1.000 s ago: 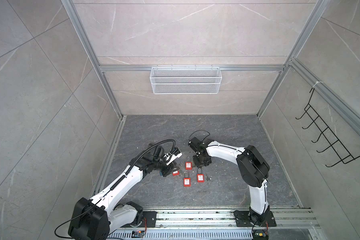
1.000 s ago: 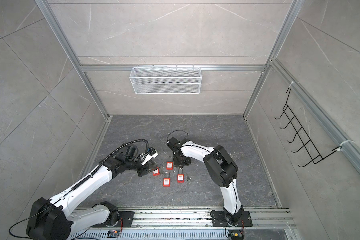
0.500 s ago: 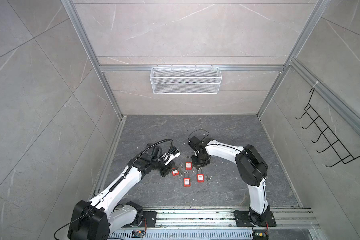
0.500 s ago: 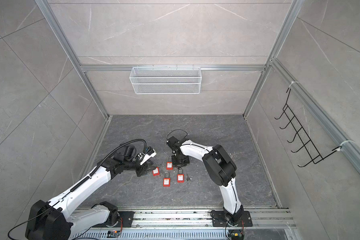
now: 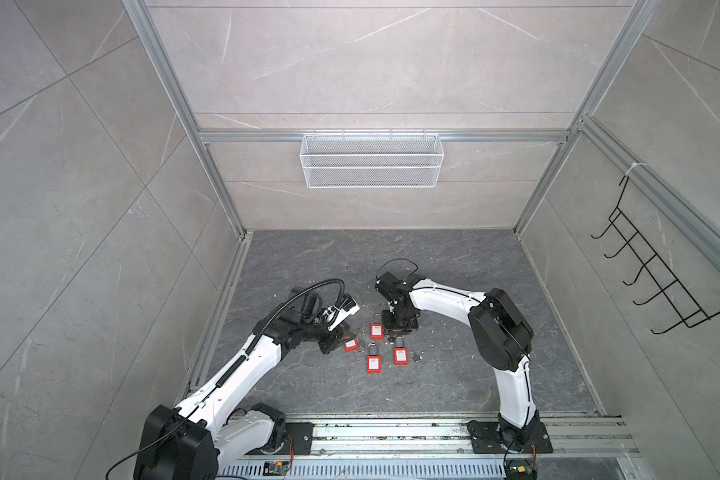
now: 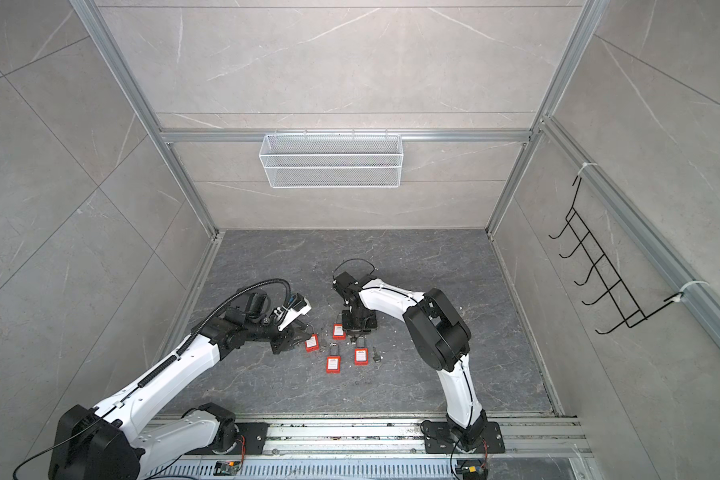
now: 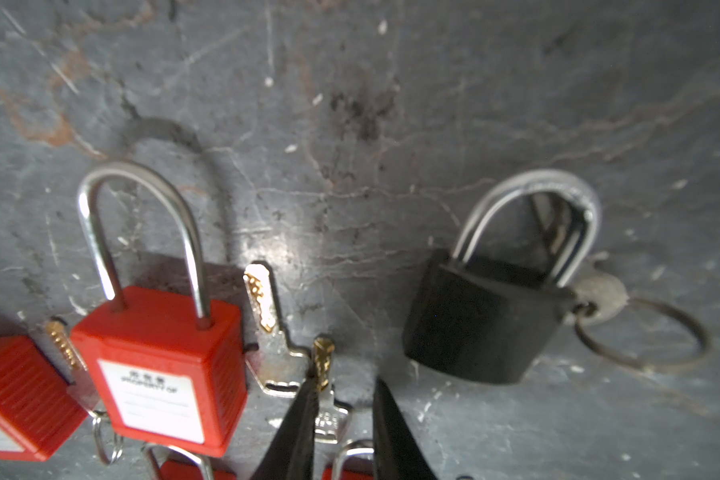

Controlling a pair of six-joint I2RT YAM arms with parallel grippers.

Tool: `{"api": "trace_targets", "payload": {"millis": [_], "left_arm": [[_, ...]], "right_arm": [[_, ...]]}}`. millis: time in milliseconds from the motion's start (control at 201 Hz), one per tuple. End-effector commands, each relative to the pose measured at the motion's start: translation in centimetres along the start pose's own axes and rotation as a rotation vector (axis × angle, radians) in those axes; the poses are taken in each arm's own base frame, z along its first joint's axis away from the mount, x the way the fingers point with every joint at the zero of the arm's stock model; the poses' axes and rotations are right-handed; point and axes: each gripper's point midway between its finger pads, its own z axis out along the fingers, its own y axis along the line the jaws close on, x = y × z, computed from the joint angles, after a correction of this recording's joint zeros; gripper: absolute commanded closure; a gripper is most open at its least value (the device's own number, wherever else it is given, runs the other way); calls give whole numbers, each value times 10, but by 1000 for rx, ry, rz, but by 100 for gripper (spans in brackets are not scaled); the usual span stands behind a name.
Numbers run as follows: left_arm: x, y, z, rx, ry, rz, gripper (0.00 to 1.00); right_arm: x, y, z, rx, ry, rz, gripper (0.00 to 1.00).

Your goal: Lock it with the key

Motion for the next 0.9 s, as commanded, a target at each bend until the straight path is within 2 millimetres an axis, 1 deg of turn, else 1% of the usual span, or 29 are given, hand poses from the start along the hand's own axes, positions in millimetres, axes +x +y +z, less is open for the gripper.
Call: {"api": "trace_targets", "payload": {"millis": [0,363,503,597,757,816,891], "left_arm": [[-10,-5,-5,22,-47,35,64],[-10,-8,-6,29,-53,38,64],[-11,-6,-6,21,-55,37,65],[-12,-5,-8,10,-59,37,64],[-13,-4,-9,-9,-70,36,65],[-13,-4,-9,-9,-71,35,64],[-12,-4,-9,-8,-69,35,65]], "right_arm": [[36,-5,18,52,126,16,74],[50,1,18,101,137,-19,73],[49,3,13,112,118,-30,71],[45,8,6,111,86,-35,69],[38,15,-15,115,14,-50,66],[37,16,-22,127,-8,-64,65],[41,15,-27,153,-12,-77,65]]}}
